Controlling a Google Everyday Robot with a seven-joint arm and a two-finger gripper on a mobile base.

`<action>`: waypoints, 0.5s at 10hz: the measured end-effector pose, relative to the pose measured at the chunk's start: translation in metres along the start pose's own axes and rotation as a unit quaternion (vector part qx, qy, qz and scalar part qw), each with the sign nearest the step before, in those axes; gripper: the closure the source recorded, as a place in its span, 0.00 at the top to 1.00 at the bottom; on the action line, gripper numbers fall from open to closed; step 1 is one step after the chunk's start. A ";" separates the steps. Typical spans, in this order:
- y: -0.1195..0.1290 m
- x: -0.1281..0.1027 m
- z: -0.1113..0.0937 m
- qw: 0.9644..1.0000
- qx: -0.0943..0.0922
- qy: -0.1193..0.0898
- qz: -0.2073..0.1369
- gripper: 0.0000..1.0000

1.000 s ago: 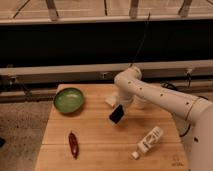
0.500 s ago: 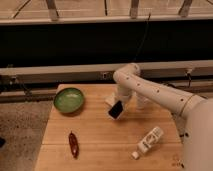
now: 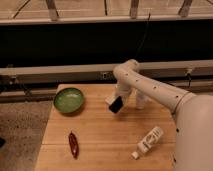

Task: Place the eraser on the white sponge

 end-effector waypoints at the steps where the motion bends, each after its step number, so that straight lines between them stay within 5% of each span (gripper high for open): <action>1: -0.008 0.001 0.000 1.000 0.002 0.003 -0.002 0.00; 5: -0.018 0.017 0.002 1.000 0.004 0.007 0.001 0.00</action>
